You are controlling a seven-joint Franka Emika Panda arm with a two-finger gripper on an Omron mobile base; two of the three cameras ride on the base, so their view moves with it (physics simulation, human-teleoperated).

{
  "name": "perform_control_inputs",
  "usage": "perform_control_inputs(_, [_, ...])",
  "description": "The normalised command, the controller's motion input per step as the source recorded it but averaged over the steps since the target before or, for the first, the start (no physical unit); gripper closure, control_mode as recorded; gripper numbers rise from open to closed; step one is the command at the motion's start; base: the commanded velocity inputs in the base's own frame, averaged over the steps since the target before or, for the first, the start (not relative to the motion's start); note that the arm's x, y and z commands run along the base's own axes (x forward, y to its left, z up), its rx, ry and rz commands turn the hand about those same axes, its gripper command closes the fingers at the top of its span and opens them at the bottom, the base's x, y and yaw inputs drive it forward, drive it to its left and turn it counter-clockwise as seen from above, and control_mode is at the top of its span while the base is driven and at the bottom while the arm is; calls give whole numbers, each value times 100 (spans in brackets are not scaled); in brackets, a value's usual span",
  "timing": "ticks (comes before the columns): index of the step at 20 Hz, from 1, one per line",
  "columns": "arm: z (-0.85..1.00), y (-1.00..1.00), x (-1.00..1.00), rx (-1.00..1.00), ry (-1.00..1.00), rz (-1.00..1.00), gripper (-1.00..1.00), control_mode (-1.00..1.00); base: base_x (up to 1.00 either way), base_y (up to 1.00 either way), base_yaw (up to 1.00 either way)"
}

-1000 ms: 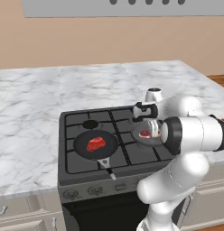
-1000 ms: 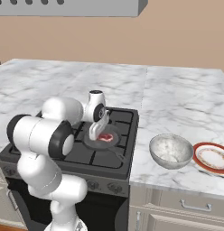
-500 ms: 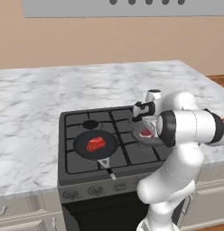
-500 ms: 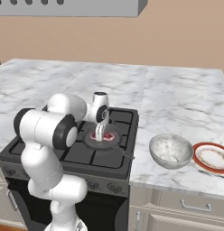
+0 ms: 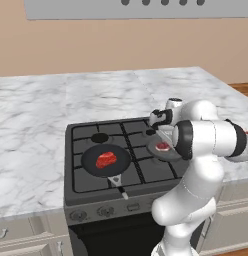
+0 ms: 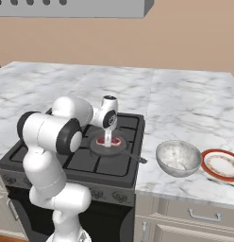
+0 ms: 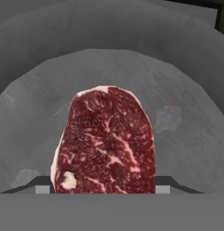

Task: Place one of the steaks on the plate and the other in the bowl. Then place the bowl in the fridge.

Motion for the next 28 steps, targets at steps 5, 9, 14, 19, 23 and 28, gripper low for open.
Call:
perform_control_inputs(5, [3, 0, 0, 1, 0, 4, 100, -100, 0, 0, 0])
perform_control_inputs(9, [75, 0, -30, -3, 0, 0, 100, -100, 0, 0, 0])
perform_control_inputs(14, [94, -16, -51, -1, 0, 0, 100, -100, 0, 0, 0])
perform_control_inputs(19, [90, -91, -52, -4, 3, 0, 100, -100, 0, 0, 0])
perform_control_inputs(23, [23, -100, -79, 0, -5, 0, 100, -100, 0, 0, 0])
perform_control_inputs(28, [19, -100, -64, 5, 0, 0, 100, -100, 0, 0, 0])
